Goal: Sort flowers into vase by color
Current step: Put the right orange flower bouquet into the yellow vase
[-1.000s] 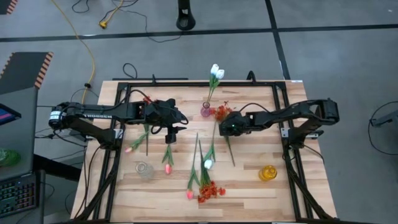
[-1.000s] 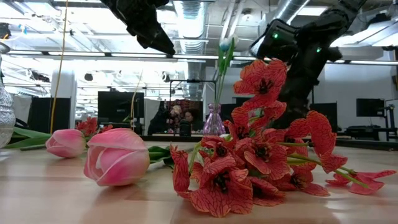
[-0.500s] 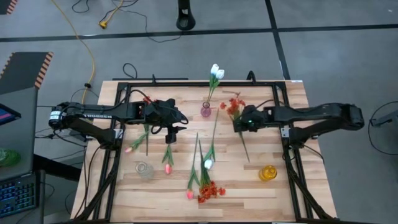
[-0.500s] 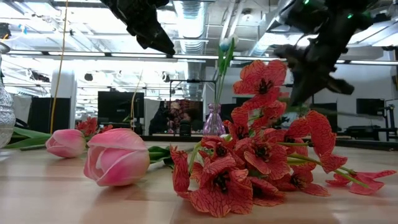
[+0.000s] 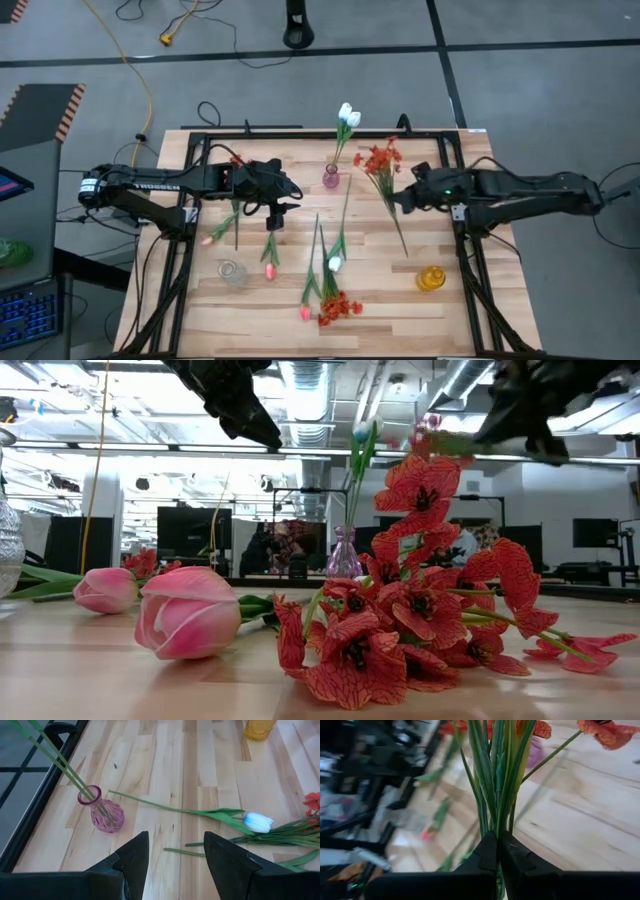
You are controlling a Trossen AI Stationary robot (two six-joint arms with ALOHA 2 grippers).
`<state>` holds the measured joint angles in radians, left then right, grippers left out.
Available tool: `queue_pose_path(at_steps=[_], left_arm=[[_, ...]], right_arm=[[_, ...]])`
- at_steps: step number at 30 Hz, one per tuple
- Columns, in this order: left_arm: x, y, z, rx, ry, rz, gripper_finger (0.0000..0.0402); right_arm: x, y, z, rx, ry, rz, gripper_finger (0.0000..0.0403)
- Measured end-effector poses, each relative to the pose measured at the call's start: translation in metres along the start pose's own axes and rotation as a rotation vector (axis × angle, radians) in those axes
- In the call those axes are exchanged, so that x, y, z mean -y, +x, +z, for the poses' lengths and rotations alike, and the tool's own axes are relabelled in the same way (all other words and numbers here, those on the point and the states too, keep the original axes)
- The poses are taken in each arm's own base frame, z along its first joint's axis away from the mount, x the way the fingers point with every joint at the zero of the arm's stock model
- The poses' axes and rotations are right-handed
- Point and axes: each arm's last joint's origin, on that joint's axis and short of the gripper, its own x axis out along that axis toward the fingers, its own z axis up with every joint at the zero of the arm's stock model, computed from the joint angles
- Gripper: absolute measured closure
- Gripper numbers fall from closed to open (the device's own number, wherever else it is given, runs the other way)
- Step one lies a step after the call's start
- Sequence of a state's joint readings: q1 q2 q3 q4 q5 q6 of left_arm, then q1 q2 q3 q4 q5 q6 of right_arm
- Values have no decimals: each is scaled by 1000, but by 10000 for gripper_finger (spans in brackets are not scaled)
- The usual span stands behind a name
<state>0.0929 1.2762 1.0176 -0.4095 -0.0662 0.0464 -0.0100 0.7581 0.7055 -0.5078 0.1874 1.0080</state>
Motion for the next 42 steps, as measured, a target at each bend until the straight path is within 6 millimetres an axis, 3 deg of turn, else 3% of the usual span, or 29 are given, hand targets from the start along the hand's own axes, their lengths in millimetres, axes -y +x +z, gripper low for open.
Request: queue_pose_path(at_steps=[10,18,31,42], left_arm=[[0,0,0,1,-55,1,224],[0,0,1,5,-99,1,224],[0,0,5,53,-211,-2,224],[0,0,7,71,-231,-4,224]], right_arm=[[-13,-43,-12,97,-202,215,368],[-16,-67,-22,76,-445,388,366],[-22,-96,-31,98,-728,668,364],[-26,-105,-46,24,-859,806,363]])
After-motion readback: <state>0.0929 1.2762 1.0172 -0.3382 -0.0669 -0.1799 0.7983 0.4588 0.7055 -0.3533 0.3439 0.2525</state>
